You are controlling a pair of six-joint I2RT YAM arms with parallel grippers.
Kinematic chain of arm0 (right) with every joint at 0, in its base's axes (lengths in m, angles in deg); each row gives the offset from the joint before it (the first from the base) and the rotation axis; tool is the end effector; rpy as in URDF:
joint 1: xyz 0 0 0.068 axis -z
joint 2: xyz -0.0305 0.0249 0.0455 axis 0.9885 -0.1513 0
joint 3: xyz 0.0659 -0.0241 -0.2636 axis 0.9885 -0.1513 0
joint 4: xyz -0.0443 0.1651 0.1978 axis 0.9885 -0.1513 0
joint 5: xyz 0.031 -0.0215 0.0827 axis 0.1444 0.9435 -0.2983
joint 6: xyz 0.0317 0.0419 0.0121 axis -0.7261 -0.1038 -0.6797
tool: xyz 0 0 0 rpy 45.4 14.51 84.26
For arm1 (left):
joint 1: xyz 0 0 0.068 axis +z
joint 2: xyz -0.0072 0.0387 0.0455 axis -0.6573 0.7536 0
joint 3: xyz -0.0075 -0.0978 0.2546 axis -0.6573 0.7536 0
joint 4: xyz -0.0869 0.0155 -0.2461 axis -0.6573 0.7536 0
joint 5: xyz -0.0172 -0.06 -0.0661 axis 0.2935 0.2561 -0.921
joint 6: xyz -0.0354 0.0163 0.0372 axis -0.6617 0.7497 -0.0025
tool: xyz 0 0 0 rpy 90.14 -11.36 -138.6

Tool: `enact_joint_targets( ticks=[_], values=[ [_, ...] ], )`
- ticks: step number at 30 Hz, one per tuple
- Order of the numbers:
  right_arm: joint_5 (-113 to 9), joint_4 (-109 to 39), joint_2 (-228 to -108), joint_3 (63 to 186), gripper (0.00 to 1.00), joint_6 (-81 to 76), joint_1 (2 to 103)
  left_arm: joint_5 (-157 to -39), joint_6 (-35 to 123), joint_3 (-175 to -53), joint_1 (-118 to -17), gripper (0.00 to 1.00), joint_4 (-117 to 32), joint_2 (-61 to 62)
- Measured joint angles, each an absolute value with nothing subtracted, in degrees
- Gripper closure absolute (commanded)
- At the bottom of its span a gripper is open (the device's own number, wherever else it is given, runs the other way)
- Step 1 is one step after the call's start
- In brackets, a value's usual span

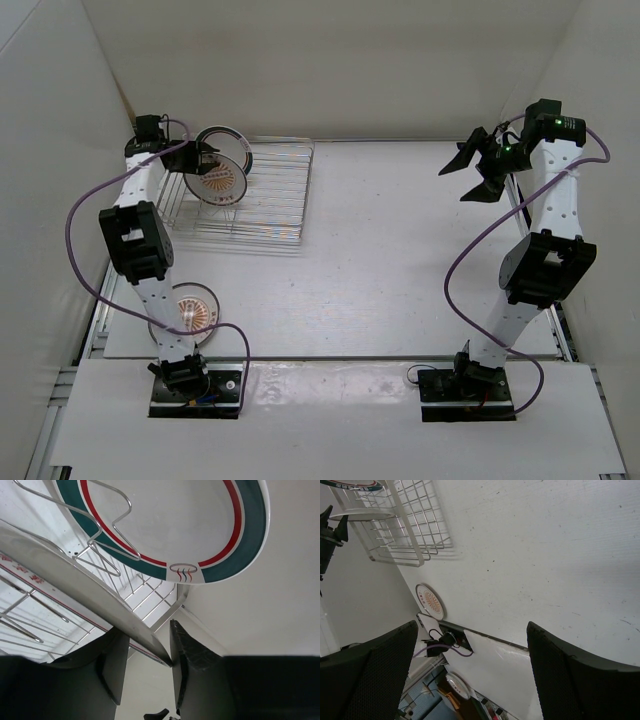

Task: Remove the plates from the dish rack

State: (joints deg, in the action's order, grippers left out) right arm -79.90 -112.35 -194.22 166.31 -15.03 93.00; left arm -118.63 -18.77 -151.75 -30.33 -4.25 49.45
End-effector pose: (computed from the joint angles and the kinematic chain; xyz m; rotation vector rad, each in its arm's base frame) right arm 0.3648 -0.0546 0.3719 0.5444 2.6117 0.8796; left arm 0.4817 0.0741 0.2494 -1.5914 2.0869 -1.0688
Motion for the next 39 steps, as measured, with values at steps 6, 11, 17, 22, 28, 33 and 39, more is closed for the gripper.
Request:
enact_joint_targets(
  ticks=[6,11,17,22,28,33,39],
  values=[
    [-79.9,-112.3,-194.2,166.3,0.10,-15.0,93.2,-119.3,-21.0,-149.0,-30.2,0.65,-4.7,46.9],
    [-79.9,-112.3,-194.2,166.3,0.10,-15.0,93.3,-119.3,-24.3,-145.1,-30.0,0.73,-5.0,43.5],
    [-80.5,-112.3,-194.2,166.3,0.10,-15.0,93.3,-119.5,-28.0,-143.0,-30.1,0.79,-3.5,40.1],
    [-81.2,-112.3,-194.2,166.3,0.10,-15.0,93.3,-120.4,-30.7,-142.7,-30.1,0.82,-3.0,37.4],
    [-83.6,-112.4,-194.2,166.5,0.10,-14.8,93.3,-121.8,-35.7,-143.3,-30.1,0.85,-4.9,36.6],
    [-89.3,-112.4,-194.4,169.4,0.10,-13.9,93.1,-122.4,-39.8,-146.8,-30.1,0.90,-7.4,36.5],
    [-95.8,-112.4,-194.4,173.9,0.10,-13.1,92.0,-122.3,-44.9,-148.6,-30.3,0.94,-13.0,36.3]
  ],
)
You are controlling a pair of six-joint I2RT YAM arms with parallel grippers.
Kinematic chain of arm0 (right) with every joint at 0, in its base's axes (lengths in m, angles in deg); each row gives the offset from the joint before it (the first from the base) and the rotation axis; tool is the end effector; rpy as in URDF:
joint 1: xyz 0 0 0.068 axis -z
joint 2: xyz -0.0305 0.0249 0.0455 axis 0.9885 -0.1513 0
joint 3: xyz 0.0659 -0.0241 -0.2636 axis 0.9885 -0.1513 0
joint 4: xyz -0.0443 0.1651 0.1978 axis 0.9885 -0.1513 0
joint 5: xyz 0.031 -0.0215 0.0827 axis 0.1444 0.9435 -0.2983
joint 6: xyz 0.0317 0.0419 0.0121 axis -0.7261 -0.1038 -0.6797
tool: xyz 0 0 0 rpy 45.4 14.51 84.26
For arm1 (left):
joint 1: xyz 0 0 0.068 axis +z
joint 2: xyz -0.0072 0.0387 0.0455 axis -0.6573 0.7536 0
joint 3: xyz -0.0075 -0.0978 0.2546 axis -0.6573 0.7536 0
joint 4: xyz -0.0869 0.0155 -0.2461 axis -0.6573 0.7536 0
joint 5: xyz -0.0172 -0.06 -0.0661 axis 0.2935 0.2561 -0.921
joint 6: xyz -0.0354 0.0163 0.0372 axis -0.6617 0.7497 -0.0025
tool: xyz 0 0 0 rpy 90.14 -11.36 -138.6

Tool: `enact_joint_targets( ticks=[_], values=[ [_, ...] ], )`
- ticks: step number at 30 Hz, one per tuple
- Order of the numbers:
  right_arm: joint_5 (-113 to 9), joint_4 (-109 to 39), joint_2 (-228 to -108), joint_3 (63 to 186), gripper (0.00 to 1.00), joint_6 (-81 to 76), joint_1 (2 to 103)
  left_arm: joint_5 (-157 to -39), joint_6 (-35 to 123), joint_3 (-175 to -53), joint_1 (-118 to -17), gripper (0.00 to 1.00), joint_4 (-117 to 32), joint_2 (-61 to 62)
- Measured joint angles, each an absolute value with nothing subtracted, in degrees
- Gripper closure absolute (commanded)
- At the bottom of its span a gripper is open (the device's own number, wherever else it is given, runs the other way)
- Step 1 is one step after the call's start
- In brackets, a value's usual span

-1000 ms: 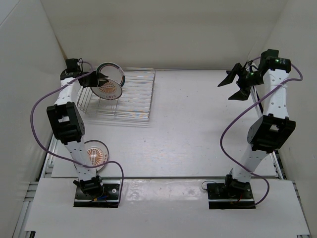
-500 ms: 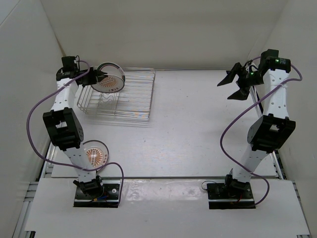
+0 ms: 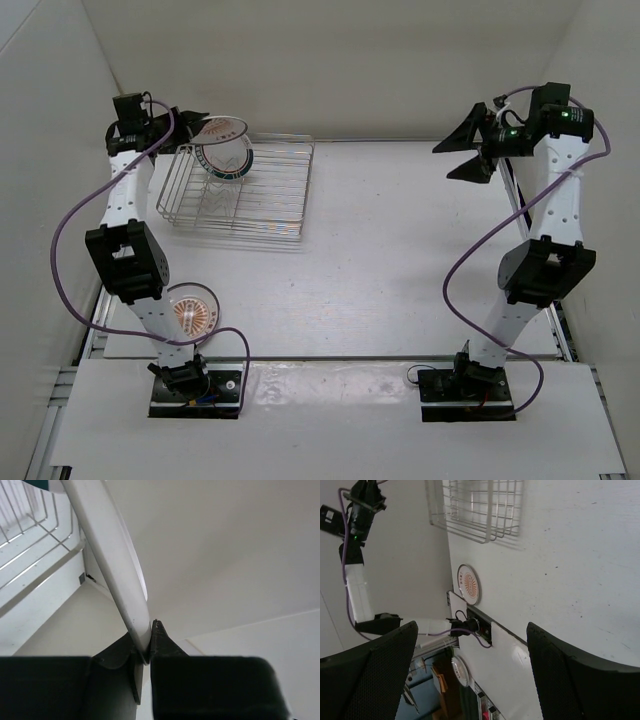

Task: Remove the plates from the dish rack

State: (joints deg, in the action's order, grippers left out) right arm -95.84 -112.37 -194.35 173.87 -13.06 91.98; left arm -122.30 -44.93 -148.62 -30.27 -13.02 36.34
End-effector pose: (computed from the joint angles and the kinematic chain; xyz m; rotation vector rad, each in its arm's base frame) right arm 0.3612 -0.0399 0.4124 0.2815 2.4285 1.1975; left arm 0.4472 0.0660 0.3474 -1.7623 1.6742 -1.4411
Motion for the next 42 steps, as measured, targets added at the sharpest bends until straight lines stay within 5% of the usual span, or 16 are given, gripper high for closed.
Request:
enact_joint_targets(
  ticks=[14,26,36,42],
  values=[
    [-105.4,-109.2,-200.4,191.4,0.12,-12.0,79.9,-127.1,-56.3,-150.0,-37.7,1.00,-13.2,35.6],
    [-96.9,-111.4,-202.1,196.3,0.14,-7.0,69.4,-134.6,-57.5,-150.7,-55.6,1.00,-10.5,35.6],
    [-91.7,-109.6,-196.0,179.6,0.11,-14.2,70.8,-136.8,-50.5,-150.8,-56.9,1.00,-12.7,36.2],
    [-95.9,-98.1,-190.0,163.0,0.15,-31.9,76.3,-135.0,-48.1,-150.9,-57.4,1.00,-16.6,36.7]
  ],
)
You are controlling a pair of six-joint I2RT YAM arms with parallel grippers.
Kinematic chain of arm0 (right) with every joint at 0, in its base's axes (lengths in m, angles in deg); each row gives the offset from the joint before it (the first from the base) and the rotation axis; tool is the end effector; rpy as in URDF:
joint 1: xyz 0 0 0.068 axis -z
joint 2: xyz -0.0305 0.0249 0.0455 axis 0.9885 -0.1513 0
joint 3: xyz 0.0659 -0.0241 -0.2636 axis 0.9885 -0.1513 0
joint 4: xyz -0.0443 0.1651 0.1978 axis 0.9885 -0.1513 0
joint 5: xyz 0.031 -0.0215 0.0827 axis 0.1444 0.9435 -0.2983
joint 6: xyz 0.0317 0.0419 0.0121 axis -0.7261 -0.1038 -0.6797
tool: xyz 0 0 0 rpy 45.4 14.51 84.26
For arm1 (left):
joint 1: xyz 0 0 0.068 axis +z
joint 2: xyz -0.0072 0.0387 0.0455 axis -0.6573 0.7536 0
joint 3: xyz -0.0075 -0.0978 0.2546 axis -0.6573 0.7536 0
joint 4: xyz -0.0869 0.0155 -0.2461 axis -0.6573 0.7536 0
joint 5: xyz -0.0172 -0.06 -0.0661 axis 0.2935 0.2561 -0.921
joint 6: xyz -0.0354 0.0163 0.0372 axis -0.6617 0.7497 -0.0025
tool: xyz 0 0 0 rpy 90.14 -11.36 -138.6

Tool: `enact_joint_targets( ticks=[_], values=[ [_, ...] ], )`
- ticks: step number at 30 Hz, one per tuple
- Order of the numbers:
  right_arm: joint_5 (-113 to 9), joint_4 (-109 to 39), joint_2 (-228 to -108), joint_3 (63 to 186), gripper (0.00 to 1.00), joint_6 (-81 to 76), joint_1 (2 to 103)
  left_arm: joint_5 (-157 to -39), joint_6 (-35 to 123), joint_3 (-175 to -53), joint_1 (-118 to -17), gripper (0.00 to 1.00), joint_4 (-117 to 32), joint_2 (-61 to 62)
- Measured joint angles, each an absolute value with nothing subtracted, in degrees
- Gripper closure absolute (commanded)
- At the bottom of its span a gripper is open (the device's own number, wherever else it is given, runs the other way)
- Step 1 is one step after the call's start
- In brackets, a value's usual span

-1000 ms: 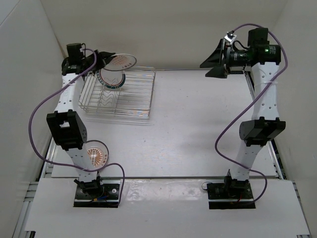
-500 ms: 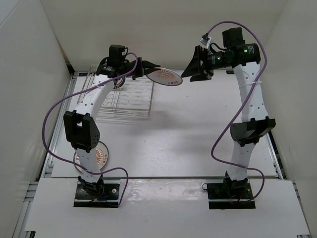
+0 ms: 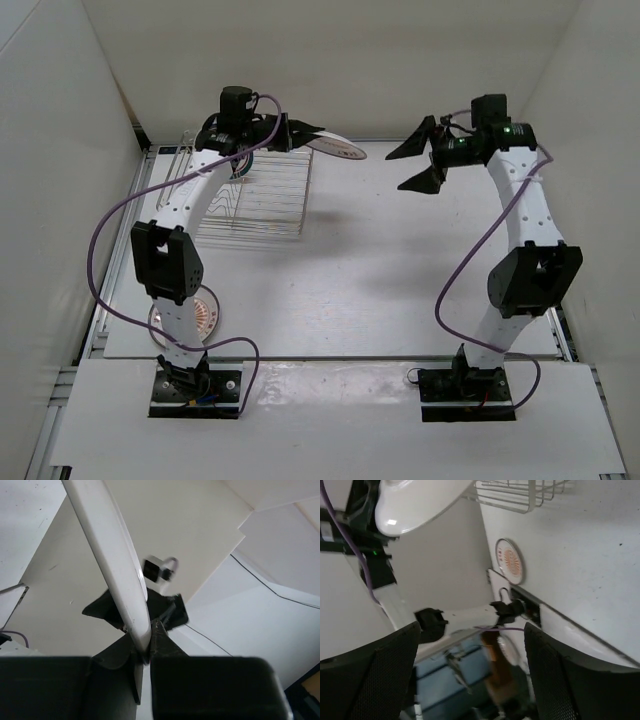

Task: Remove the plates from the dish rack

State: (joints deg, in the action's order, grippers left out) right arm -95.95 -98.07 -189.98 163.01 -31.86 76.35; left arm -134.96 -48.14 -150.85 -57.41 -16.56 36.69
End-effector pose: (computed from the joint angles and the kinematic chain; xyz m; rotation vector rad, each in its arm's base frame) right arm 0.3634 0.0594 0.3998 0.2701 2.4985 1.4122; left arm 0.4267 -0.1512 0.3657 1.2116 -2.1640 1.7913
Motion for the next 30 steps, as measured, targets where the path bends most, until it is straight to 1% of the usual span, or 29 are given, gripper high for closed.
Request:
enact_joint_targets(
  ticks=[3,4,6,8,10,12,15,16,17,18,19,21,22,24,27,30],
  values=[
    [-100.9,-86.6,-187.9,152.1,0.15,-46.1,78.8,-134.1,-48.1,-152.3,-57.5,1.00,-15.9,37.0],
    [-102.0,-82.9,-188.1,150.1,0.15,-50.1,79.1,-133.8,-48.1,-152.5,-57.5,1.00,-15.6,37.0],
    [-103.2,-78.8,-189.2,150.0,0.11,-54.3,79.0,-133.6,-48.5,-152.7,-57.5,1.00,-14.4,37.0],
    [-102.2,-82.1,-191.4,156.4,0.11,-50.6,78.5,-133.6,-49.7,-152.0,-57.4,1.00,-13.0,36.8],
    [-99.3,-88.5,-195.1,169.6,0.11,-42.3,78.0,-133.8,-52.4,-149.7,-57.3,1.00,-12.4,36.1],
    [-95.3,-94.8,-195.8,179.4,0.11,-32.7,77.2,-134.4,-54.3,-147.1,-57.4,1.00,-12.1,35.5],
    [-90.9,-101.6,-194.9,188.4,0.15,-21.1,75.7,-135.8,-55.9,-146.5,-57.6,1.00,-10.8,35.7],
    [-90.0,-103.0,-194.4,189.7,0.19,-18.1,74.9,-136.5,-56.2,-146.7,-57.7,1.00,-10.9,35.7],
    [-89.5,-104.3,-194.0,190.6,0.20,-15.5,74.1,-137.1,-56.4,-147.2,-57.9,1.00,-10.9,35.8],
    [-89.3,-105.2,-193.9,191.5,0.20,-13.5,73.3,-137.8,-56.5,-148.4,-58.2,1.00,-10.7,36.2],
    [-89.2,-105.6,-193.9,191.9,0.22,-11.9,72.5,-138.7,-56.7,-149.8,-58.5,1.00,-11.0,36.7],
    [-88.5,-106.4,-194.0,192.1,0.22,-9.0,70.6,-140.2,-56.9,-152.6,-59.4,1.00,-11.7,37.7],
    [-88.1,-107.0,-194.1,192.1,0.24,-7.9,69.7,-141.2,-56.9,-153.9,-60.0,1.00,-12.3,38.3],
    [-86.8,-108.1,-194.1,191.4,0.24,-5.8,68.0,-142.8,-57.1,-155.6,-60.9,1.00,-12.9,39.2],
    [-84.1,-109.4,-194.2,190.1,0.20,-3.6,65.9,-144.6,-57.3,-158.0,-62.1,0.99,-12.8,40.7],
    [-79.8,-111.2,-194.2,189.9,0.20,-2.0,64.1,-146.2,-57.3,-160.9,-63.3,0.99,-13.2,43.2]
  ],
)
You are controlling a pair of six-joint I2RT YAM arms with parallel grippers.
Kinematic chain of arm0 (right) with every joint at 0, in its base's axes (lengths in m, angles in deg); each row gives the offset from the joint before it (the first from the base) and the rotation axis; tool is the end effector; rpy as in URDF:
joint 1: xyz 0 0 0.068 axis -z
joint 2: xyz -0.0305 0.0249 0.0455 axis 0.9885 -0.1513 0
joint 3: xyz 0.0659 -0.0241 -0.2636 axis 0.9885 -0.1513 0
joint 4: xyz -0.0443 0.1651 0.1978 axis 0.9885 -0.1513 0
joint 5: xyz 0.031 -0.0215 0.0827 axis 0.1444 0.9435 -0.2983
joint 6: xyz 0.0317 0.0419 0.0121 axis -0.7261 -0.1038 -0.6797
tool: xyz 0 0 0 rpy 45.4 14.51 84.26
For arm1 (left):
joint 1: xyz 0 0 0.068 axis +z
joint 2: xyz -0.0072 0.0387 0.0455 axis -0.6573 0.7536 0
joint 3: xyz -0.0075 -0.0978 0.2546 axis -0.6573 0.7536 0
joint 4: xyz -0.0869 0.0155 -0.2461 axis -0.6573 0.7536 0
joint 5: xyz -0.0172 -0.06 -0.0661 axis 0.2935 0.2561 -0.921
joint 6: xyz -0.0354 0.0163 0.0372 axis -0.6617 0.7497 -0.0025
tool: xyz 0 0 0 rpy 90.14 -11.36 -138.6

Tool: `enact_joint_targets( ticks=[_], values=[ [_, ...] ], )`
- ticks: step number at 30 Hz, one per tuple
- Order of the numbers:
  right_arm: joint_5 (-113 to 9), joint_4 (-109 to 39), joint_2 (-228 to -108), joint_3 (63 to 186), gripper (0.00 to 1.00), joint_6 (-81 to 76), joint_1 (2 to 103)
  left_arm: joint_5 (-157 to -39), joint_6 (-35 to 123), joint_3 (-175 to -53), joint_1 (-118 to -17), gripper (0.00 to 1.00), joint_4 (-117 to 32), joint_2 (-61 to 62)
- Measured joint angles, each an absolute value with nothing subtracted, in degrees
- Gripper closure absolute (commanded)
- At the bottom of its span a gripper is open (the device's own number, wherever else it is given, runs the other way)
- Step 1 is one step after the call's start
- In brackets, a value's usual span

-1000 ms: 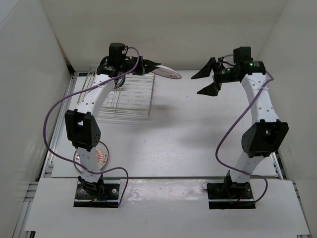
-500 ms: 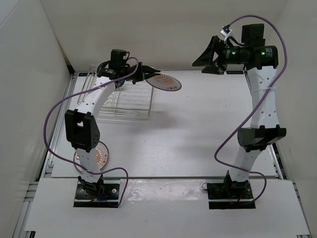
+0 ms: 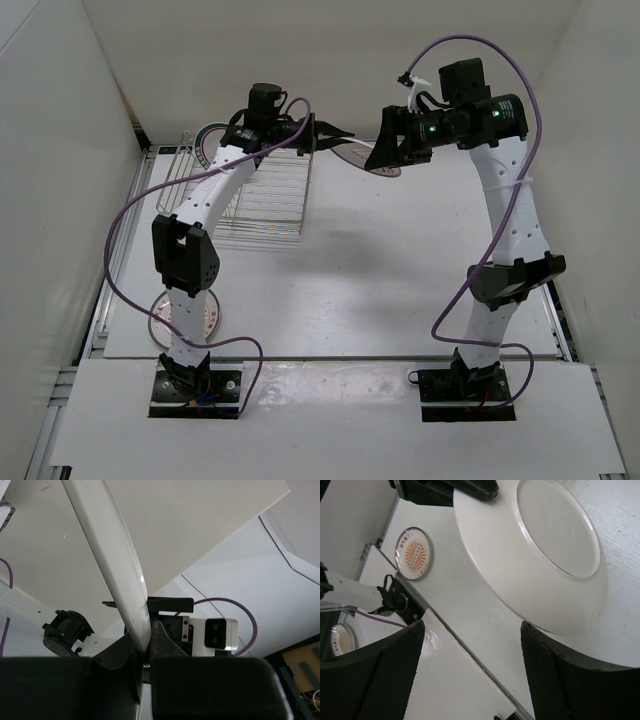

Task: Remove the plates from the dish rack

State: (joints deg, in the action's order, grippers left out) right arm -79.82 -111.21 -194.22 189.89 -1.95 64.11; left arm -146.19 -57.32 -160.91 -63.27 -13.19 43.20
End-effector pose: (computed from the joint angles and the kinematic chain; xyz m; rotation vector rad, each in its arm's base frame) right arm 0.3232 0.1215 0.4809 -0.5414 2.2573 0.9165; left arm 0.4249 -0.2052 0.3711 1.0004 -1.9710 1.6364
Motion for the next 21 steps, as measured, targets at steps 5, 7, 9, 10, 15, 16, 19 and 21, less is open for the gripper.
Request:
enact_joint_targets(
  ticks=[5,7,9,10,15,16,19,21],
  values=[
    [-73.5,-112.9,-194.3,191.0,0.20,-0.4,62.3,-146.9,-57.3,-161.2,-64.3,0.99,-13.8,45.0],
    [-71.4,-113.2,-194.3,191.6,0.20,-0.2,62.1,-147.1,-57.3,-160.6,-64.4,0.99,-14.1,45.1],
    [-69.8,-113.0,-194.3,192.0,0.20,0.2,62.0,-148.1,-57.3,-159.8,-64.4,0.98,-14.6,45.1],
    [-68.8,-112.9,-194.3,192.0,0.20,0.4,62.1,-148.7,-57.3,-159.4,-64.4,0.98,-14.9,45.1],
    [-57.6,-112.9,-194.1,190.8,0.12,1.4,62.1,-150.2,-57.3,-158.9,-64.1,0.98,-15.0,45.1],
    [-54.4,-113.0,-194.1,190.7,0.12,1.3,62.1,-150.2,-57.4,-158.9,-64.1,0.98,-15.0,45.1],
    [-43.6,-112.4,-192.5,186.9,0.10,1.3,61.7,-150.2,-57.4,-158.9,-63.6,0.96,-14.8,45.1],
    [-38.9,-107.7,-186.3,173.7,0.10,2.5,61.0,-151.4,-57.4,-158.9,-63.4,0.95,-14.9,45.1]
  ],
)
